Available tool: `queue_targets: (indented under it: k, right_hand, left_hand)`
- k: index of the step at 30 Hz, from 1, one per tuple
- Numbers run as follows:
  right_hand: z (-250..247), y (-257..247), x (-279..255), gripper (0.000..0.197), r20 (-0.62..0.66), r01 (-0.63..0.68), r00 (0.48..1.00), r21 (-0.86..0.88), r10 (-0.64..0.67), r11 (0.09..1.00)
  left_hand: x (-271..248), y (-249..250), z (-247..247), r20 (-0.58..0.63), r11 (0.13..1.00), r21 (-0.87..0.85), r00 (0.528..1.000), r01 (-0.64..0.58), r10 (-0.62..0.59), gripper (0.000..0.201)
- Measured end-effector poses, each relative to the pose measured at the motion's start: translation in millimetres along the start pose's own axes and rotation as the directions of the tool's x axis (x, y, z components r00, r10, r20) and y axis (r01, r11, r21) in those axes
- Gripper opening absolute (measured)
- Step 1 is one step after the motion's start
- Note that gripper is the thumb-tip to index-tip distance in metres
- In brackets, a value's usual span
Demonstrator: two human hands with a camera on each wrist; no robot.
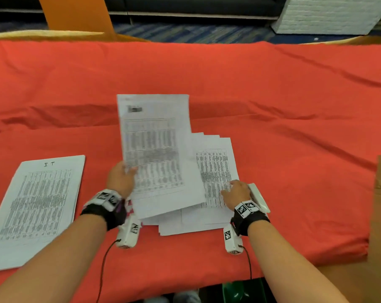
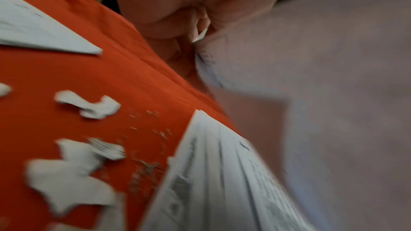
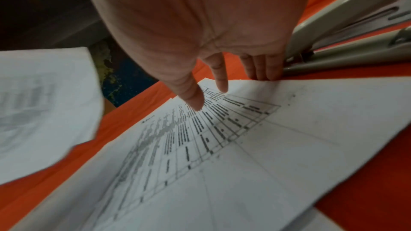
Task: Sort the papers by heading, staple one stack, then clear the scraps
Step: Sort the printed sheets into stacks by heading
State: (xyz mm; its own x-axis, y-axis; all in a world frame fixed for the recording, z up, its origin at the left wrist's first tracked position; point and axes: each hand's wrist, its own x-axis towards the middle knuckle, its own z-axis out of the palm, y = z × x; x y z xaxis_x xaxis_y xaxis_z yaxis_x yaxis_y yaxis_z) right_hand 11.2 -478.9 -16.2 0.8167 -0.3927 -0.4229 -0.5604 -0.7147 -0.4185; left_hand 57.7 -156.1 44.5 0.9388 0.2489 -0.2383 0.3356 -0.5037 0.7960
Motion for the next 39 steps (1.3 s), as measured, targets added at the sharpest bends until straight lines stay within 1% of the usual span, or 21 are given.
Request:
queue_targets:
  k: [3, 6, 8, 11, 15, 17, 20, 21, 23, 25, 26, 29, 31, 32, 34, 36, 38, 39]
  right_hand:
    - [5, -8, 5, 0.049, -0.029, -0.082, 0.996, -0.121, 0.079, 0.989]
    - [7, -18, 9, 0.058, -0.053, -0.126, 0.991, -0.119, 0.121, 0.985]
    - [10, -23, 14, 0.057, -0.031, -0.150, 0.989, -0.096, 0.148, 0.984]
    - [10, -28, 15, 0.051, 0.035, -0.157, 0.986, -0.117, 0.162, 0.981]
    - [11, -32, 14, 0.047, 0.033, -0.157, 0.986, -0.139, 0.163, 0.978]
    - [14, -31, 15, 0.042, 0.038, -0.156, 0.987, -0.019, 0.156, 0.988]
    - [13, -28, 11, 0.041, 0.040, -0.121, 0.992, 0.169, 0.116, 0.978]
    - [11, -27, 9, 0.038, 0.031, -0.087, 0.996, 0.213, 0.082, 0.973]
    - [3, -27, 7, 0.030, 0.010, 0.001, 1.000, 0.254, -0.003, 0.967]
    - [-9, -29, 6, 0.028, -0.024, 0.064, 0.998, 0.315, -0.059, 0.947]
    - [-16, -32, 4, 0.028, -0.046, 0.085, 0.996, 0.371, -0.073, 0.925]
    - [-40, -39, -1, 0.030, -0.153, 0.196, 0.979, 0.529, -0.134, 0.826]
    - [-54, -45, -5, 0.027, -0.196, 0.255, 0.966, 0.622, -0.168, 0.740]
    - [-58, -48, -5, 0.024, -0.205, 0.265, 0.964, 0.658, -0.170, 0.705]
    - [-60, -55, -7, 0.017, -0.181, 0.248, 0.969, 0.725, -0.170, 0.643]
    - [-56, -64, -11, 0.017, -0.103, 0.194, 0.978, 0.770, -0.181, 0.608]
    - [-46, -74, -17, 0.021, -0.013, 0.158, 0.973, 0.762, -0.229, 0.628]
    - [-41, -78, -20, 0.022, 0.032, 0.139, 0.970, 0.739, -0.241, 0.659]
  left_hand:
    - [-3, -27, -38, -0.049, 0.998, -0.036, 0.997, 0.057, -0.059, 0.020]
    - [-15, -49, -61, -0.074, 0.995, 0.032, 0.993, 0.093, -0.090, 0.026]
    - [-22, -59, -68, -0.091, 0.990, 0.044, 0.987, 0.134, -0.129, 0.031]
    - [-27, -72, -71, -0.105, 0.987, 0.004, 0.982, 0.158, -0.157, 0.029]
    - [-32, -77, -67, -0.093, 0.985, 0.039, 0.983, 0.165, -0.161, 0.031]
    - [-33, -80, -63, -0.071, 0.984, 0.040, 0.982, 0.176, -0.173, 0.030]
    - [-35, -84, -59, -0.026, 0.985, 0.028, 0.985, 0.169, -0.169, 0.019]
    - [-35, -85, -58, -0.018, 0.986, 0.033, 0.987, 0.162, -0.161, 0.016]
    - [-35, -83, -58, -0.016, 0.983, 0.060, 0.985, 0.171, -0.170, 0.021]
    - [-33, -85, -62, -0.014, 0.981, 0.082, 0.984, 0.176, -0.175, 0.023]
    - [-32, -84, -65, -0.007, 0.978, 0.087, 0.982, 0.189, -0.189, 0.023]
    - [-27, -87, -70, -0.004, 0.980, 0.100, 0.985, 0.175, -0.175, 0.026]
    - [-27, -81, -72, -0.003, 0.983, 0.087, 0.987, 0.159, -0.160, 0.019]
    - [-28, -76, -72, -0.001, 0.985, 0.075, 0.988, 0.154, -0.155, 0.016]
    - [-27, -70, -71, -0.004, 0.989, 0.059, 0.990, 0.138, -0.138, 0.016]
    - [-28, -61, -68, 0.008, 0.992, 0.038, 0.993, 0.121, -0.121, 0.015]
    - [-29, -52, -61, 0.040, 0.994, -0.002, 0.993, 0.107, -0.107, 0.016]
    - [-30, -46, -56, 0.061, 0.995, -0.028, 0.993, 0.099, -0.097, 0.016]
